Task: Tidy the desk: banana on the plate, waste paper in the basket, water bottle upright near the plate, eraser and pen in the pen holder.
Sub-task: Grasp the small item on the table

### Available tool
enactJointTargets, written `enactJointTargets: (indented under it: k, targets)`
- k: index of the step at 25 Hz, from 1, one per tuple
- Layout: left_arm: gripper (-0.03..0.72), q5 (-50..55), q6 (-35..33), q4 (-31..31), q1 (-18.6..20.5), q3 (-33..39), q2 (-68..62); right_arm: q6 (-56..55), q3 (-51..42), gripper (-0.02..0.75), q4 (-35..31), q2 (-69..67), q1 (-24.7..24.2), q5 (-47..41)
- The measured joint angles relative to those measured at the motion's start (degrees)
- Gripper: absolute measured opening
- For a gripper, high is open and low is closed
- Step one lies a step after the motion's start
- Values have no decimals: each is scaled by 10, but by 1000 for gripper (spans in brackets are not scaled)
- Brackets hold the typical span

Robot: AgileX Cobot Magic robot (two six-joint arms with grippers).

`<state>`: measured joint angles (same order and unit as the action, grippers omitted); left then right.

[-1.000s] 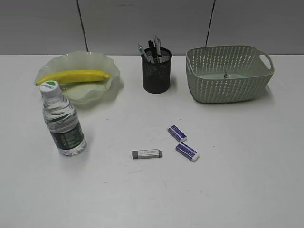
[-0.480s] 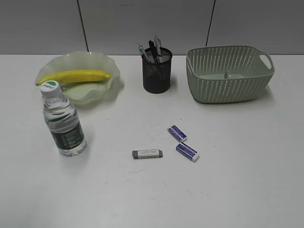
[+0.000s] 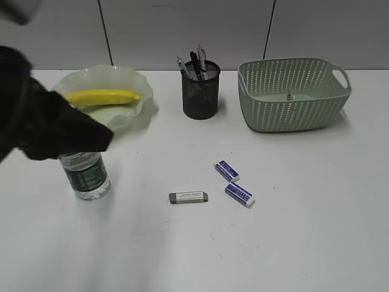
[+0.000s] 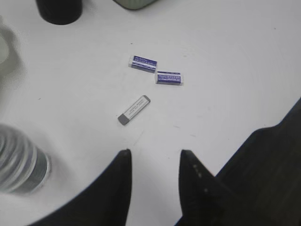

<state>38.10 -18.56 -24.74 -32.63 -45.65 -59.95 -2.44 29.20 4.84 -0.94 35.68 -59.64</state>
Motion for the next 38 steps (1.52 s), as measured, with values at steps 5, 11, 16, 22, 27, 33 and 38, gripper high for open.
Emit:
enactJointTargets:
  k: [5,11,16,22,27,33,38]
  targets:
    - [256,1,-67,6,-43,-87,-165,0,0,318,-1,0,0,0]
    - [258,39,-76,88,-70,-180,-322,0,0,318,-1,0,0,0]
    - [289,72,-134,132,-83,-253,-411,0,0,318,-1,0,0,0]
    - [361,85,-192,137,-83,-316,-483,0,0,318,-1,0,0,0]
    - [365,111,-219,138,-83,-356,-546,0,0,318,-1,0,0,0]
    - [366,117,-222,140,-83,-384,-594,0,0,318,-1,0,0,0]
    - [367,119,-223,140,-83,-388,-623,0,0,318,-1,0,0,1]
